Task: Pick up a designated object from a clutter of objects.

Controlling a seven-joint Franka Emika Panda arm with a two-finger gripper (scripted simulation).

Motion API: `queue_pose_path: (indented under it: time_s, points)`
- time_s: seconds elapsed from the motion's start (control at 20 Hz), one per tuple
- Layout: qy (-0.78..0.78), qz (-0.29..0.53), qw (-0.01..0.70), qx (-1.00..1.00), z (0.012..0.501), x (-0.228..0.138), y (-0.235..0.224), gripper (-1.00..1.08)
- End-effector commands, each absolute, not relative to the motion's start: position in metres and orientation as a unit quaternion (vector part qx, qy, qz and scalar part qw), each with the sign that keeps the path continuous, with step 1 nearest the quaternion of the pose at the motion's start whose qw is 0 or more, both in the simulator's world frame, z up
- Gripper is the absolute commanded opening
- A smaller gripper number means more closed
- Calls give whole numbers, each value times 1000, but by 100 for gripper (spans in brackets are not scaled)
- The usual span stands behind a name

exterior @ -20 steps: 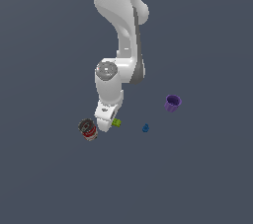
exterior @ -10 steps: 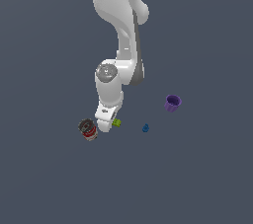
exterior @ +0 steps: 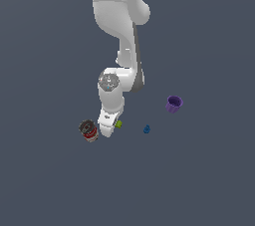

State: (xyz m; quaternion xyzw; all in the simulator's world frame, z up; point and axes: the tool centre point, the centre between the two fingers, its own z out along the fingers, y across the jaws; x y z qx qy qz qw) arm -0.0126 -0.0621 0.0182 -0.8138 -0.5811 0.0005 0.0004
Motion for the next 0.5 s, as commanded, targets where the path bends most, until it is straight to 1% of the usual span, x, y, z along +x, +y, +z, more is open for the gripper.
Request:
queue_pose_path:
  time_s: [0.0,0.1,0.15,0.45]
  points:
    - [-581,0,0,-814,13,-12,-62,100]
    - [-581,0,0,-814,12,-12,-62,100]
    - [-581,0,0,-814,12,-12,-62,-100]
    - [-581,0,0,-814,12,-12,-62,-100]
